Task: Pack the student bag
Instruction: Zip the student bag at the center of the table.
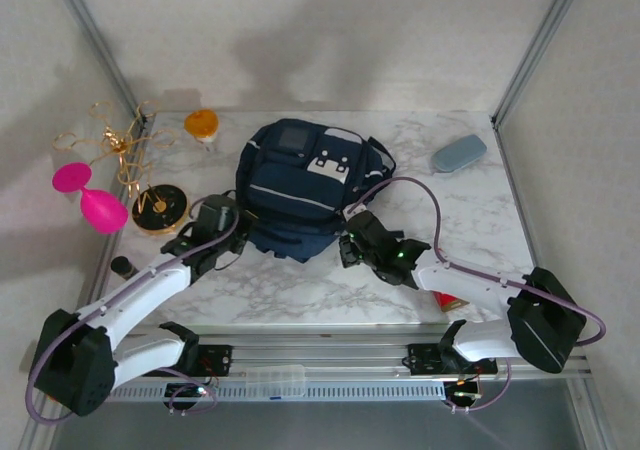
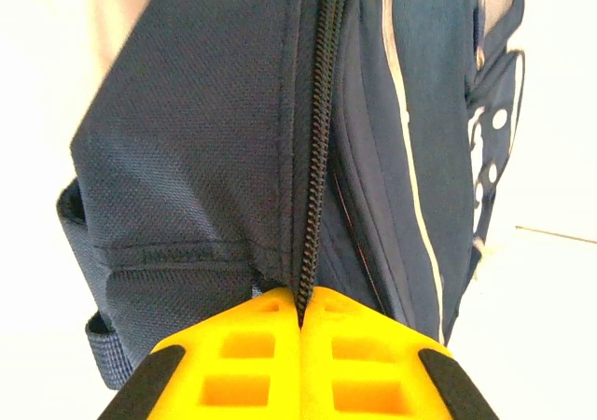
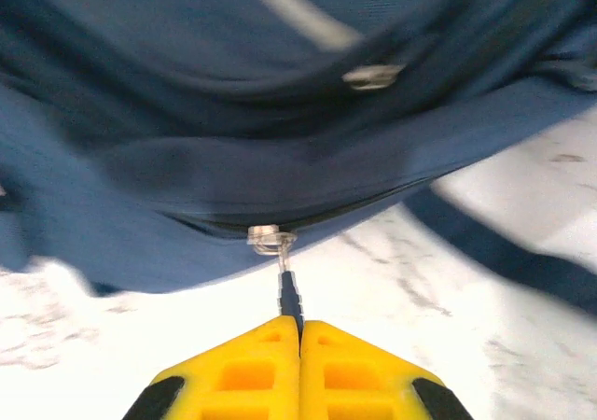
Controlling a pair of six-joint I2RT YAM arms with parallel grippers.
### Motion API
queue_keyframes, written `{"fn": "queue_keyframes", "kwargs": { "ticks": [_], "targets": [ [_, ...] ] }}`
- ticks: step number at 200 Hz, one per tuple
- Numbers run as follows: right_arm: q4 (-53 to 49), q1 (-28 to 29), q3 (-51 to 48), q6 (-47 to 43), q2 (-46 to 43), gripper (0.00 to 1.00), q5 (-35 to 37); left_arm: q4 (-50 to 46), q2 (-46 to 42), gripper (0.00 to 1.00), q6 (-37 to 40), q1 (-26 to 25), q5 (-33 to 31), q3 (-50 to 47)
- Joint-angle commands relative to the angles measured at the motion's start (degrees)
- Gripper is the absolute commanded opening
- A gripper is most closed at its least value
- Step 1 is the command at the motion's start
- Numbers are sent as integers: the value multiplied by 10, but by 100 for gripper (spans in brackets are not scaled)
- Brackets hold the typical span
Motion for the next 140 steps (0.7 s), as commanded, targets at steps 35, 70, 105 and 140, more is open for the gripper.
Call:
{"fn": "queue_keyframes", "kwargs": {
  "ticks": [35,70,105,140],
  "targets": [
    [2,-2,3,-53,8,0,-43,-42,8,0,123,72,14,48],
    [18,-39,-5,-38,25,0,-7,-68,26,0,150,97,6,70],
    [84,-104,-19,-36,33,0,64,-116,55,0,220,146,26,120],
    [172,-84,-25,-100,35,0,-45,-115,76,19,250,145,95,151]
  ]
}}
